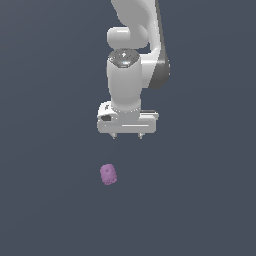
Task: Pick up the object and move it to a goal position.
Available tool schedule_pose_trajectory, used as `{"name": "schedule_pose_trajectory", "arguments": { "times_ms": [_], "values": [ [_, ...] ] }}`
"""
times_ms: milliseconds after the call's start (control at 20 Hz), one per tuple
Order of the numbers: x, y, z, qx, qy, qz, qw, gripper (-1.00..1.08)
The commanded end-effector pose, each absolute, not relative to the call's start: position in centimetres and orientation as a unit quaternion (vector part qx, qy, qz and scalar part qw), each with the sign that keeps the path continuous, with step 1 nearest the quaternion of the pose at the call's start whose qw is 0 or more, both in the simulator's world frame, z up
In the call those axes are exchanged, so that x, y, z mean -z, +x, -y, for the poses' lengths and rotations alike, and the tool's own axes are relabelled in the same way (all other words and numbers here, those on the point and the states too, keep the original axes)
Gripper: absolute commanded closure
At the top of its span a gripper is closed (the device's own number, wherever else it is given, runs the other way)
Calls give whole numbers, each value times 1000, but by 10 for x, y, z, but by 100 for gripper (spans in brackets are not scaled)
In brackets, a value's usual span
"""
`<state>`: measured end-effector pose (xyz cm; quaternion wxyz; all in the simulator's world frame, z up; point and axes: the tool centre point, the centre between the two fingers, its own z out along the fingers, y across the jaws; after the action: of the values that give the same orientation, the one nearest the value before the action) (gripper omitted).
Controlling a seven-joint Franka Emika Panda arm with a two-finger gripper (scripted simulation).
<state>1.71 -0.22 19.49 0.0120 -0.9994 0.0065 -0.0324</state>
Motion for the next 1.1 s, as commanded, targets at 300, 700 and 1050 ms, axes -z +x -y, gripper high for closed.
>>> {"name": "schedule_pose_trajectory", "arguments": {
  "times_ms": [300,700,1050],
  "values": [
    [-203,17,-6,37,-999,-3,10,-92],
    [-207,17,-10,39,-999,-1,9,-92],
    [-199,30,-2,35,-999,18,6,-92]
  ]
}}
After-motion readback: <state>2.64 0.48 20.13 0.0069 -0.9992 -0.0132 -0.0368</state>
